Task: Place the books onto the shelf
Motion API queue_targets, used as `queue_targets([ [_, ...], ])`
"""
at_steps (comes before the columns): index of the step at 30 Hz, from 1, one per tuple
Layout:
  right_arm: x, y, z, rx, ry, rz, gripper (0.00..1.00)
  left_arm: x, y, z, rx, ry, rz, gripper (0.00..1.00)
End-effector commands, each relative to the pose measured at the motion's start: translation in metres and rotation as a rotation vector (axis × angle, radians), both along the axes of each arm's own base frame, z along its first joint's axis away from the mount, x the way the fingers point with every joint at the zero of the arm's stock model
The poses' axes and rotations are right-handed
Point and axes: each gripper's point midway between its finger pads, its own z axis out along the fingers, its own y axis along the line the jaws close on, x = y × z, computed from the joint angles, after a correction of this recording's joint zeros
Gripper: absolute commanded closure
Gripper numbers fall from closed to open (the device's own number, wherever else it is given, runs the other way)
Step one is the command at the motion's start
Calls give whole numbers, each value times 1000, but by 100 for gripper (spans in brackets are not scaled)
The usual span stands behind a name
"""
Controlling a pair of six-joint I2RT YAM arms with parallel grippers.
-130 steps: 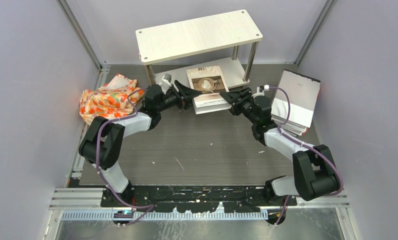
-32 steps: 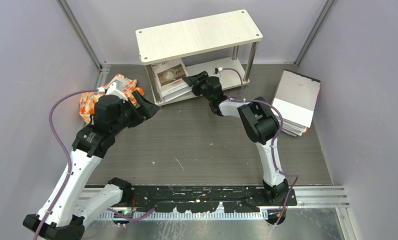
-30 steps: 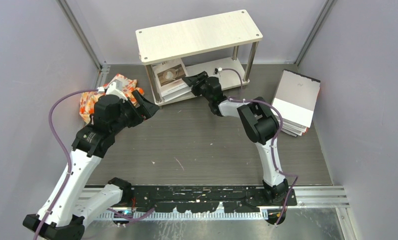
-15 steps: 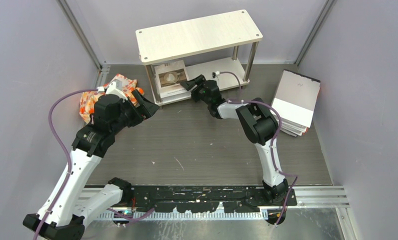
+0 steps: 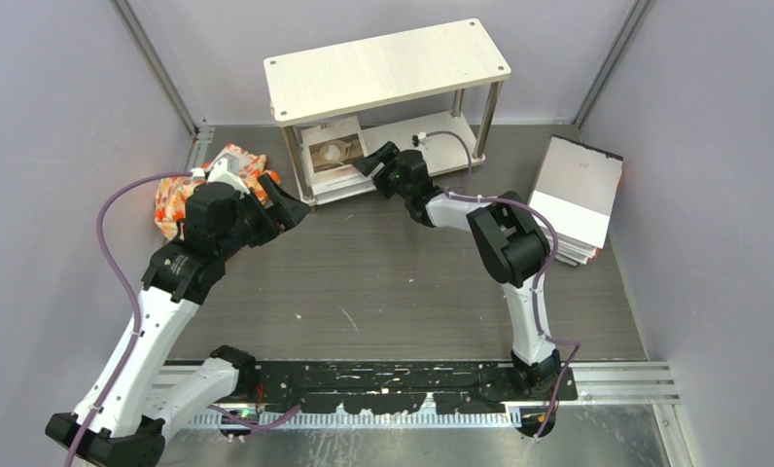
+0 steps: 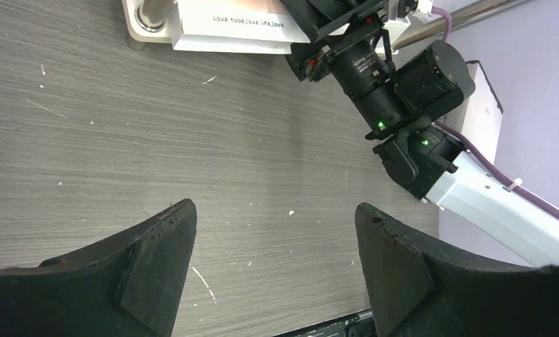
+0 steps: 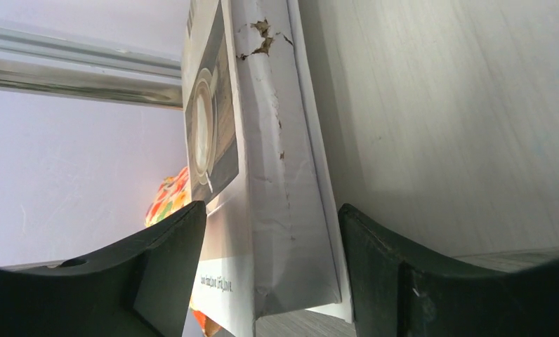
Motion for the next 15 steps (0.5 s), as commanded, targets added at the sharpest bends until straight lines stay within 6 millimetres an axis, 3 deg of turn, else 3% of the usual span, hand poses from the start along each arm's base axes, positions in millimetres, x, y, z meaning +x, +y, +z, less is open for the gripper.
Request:
queue_targets([
  [1, 5, -9, 48, -59, -87, -39, 26, 6, -1, 24, -24, -80, 0, 17],
  [15, -1, -37, 53, -236, -84, -95, 26, 10, -3, 26, -25, -87, -1, 17],
])
